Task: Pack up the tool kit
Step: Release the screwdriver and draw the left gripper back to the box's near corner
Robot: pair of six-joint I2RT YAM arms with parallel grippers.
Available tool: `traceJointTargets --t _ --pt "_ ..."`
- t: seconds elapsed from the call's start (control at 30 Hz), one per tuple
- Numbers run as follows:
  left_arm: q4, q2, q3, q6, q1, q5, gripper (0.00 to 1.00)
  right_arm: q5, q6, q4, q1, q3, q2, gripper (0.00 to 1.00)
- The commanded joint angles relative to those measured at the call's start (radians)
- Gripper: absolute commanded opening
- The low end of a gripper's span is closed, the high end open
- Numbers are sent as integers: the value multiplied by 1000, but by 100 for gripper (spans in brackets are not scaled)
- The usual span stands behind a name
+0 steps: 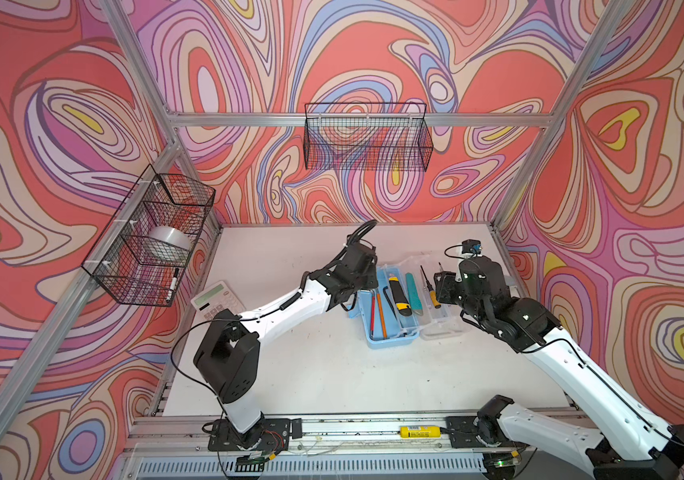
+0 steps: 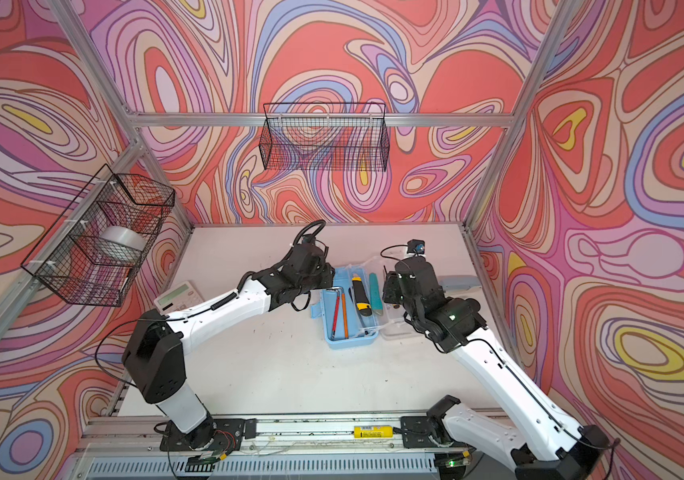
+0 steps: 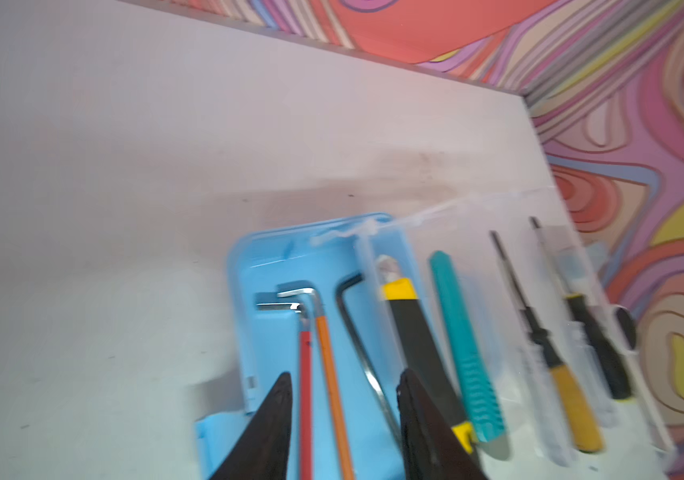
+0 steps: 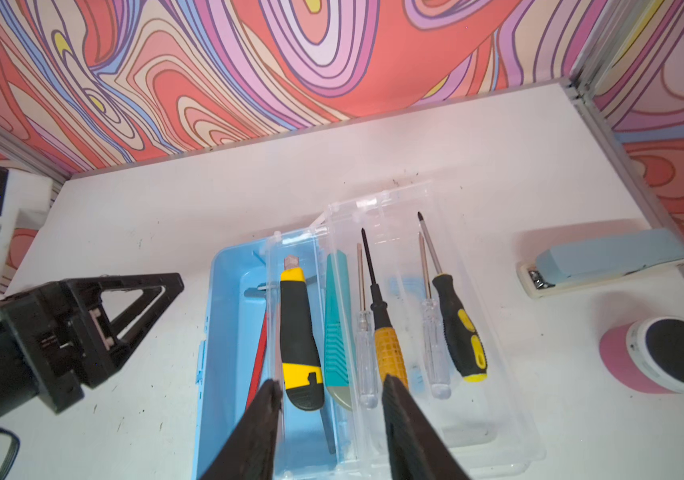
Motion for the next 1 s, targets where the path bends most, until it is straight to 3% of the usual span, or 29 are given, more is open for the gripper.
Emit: traceJointTargets --t 0.0,0.17,0.7,0.97 --pt "-32 -21 -75 57 37 -55 46 -49 24 -6 -2 -13 0 45" --pt "-17 9 -71 82 76 -34 48 -53 29 -6 -2 -6 20 46" --pt "92 199 21 49 79 90 46 -59 22 45 -2 -1 93 45" --pt "49 264 95 56 81 84 32 -71 18 71 -2 -1 134 44"
